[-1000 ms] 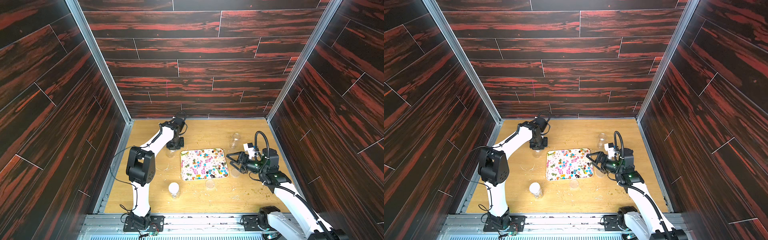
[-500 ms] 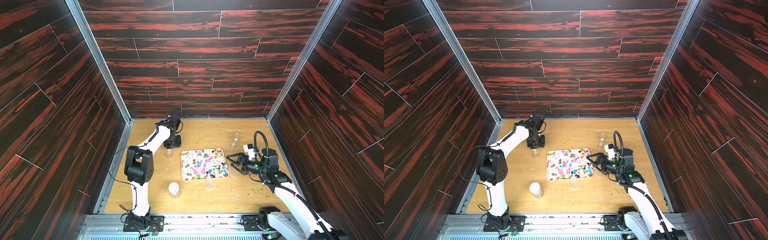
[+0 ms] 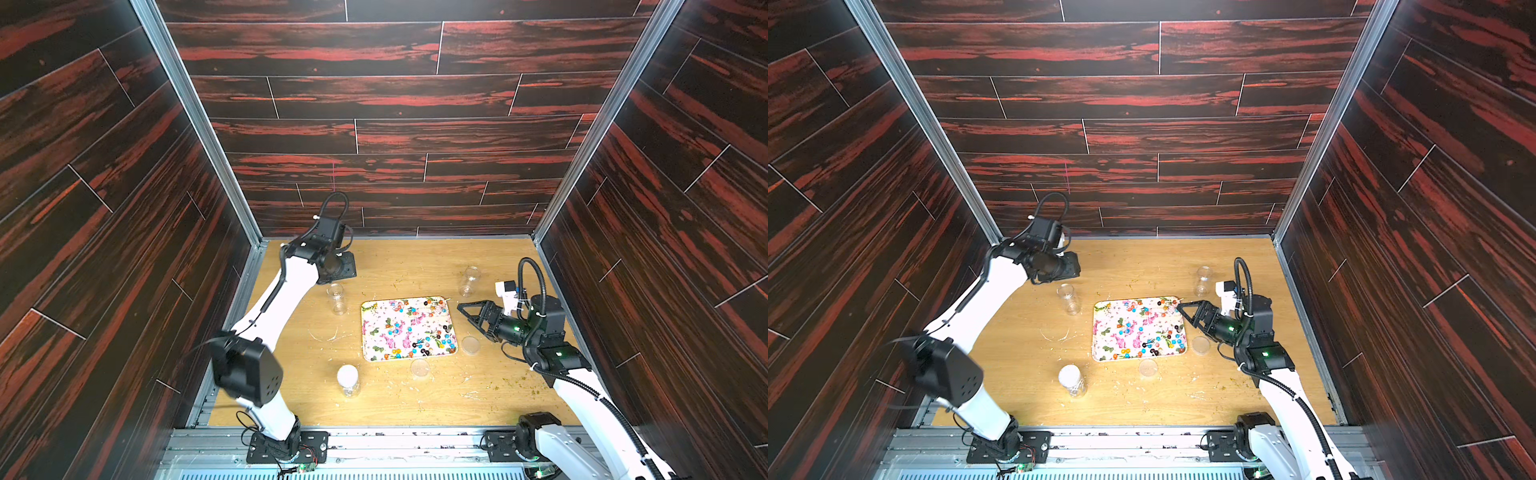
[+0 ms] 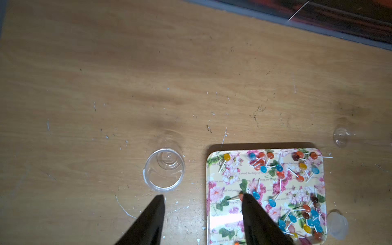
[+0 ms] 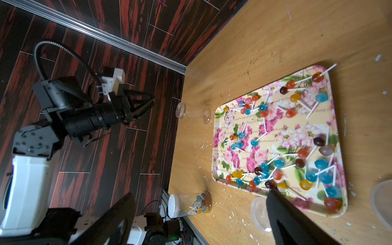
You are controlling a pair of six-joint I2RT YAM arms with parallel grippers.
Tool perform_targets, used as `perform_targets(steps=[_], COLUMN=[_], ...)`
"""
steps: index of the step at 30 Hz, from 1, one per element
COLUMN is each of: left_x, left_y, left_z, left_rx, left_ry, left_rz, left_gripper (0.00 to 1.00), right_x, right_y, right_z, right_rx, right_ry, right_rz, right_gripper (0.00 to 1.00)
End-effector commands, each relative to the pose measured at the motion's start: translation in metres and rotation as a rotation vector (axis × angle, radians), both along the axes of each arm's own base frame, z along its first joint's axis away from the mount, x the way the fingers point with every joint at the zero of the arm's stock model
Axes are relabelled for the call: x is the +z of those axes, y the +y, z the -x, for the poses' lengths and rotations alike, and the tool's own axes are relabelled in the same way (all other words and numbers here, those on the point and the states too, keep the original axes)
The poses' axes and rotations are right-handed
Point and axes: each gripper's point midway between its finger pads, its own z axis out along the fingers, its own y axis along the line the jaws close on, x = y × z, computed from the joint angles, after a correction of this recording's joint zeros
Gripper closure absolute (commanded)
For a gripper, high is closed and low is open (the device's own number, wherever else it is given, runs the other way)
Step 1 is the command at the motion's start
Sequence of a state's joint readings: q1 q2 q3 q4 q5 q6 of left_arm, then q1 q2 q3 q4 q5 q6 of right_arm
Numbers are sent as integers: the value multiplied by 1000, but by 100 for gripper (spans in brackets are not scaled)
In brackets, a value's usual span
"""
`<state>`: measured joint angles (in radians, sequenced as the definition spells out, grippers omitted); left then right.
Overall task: Pour the candies out of the jar
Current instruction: Place the jar at the center of the board, then pick up the jar from the center of the board.
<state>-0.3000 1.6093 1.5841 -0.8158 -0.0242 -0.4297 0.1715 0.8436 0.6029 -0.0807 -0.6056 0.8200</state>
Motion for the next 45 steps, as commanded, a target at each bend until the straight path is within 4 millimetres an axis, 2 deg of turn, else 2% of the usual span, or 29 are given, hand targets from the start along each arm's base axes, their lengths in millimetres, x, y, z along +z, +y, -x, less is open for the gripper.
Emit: perform_targets(steps=[1,2,4,6,10,13,15,17,19,21,23,26,29,32,35,42,45], left_x=[44,56,69,77,78,62,52,42,32,29,29,30,26,18,14,13,10], left_y=[10,14,26,39,60,69,66,62,67,76,84,95,101,105,110,115,116], left_z=[14,17,31,47,71,82,89,95,103,114,126,144,158,167,172,181,184], left_rx=[25,49,100,144,240,313,298,279,305,339,355,366,369,376,397,410,418], left_ry=[-239,-336,-469,-582,-687,-668,-665,-677,-692,-712,-730,-733,-707,-678,-667,-675,-675], left_rz=[62,94,129,155,199,242,278,322,343,343,325,279,247,233,222,221,223], left_gripper=[20,2,0,0,0,0,0,0,0,0,0,0,0,0,0,0,0], right_x=[47,55,58,44,24,24,24,24,25,16,1,-16,-22,-29,-40,-53,-61], right_y=[-6,-6,-5,-2,27,59,81,97,113,130,151,181,211,233,246,263,272], right_z=[0,1,2,-3,2,12,16,20,24,29,36,54,74,82,83,88,96], right_rx=[-31,-37,-36,-49,88,177,224,253,291,335,386,466,556,606,642,684,727], right_ry=[-237,-273,-281,-192,-85,-161,-188,-215,-255,-266,-293,-375,-461,-497,-493,-512,-522], right_rz=[8,5,-1,-27,-126,-45,18,14,14,102,277,470,516,520,547,574,608], right_gripper=[1,1,1,1,1,1,1,1,1,1,1,1,1,1,1,1,1])
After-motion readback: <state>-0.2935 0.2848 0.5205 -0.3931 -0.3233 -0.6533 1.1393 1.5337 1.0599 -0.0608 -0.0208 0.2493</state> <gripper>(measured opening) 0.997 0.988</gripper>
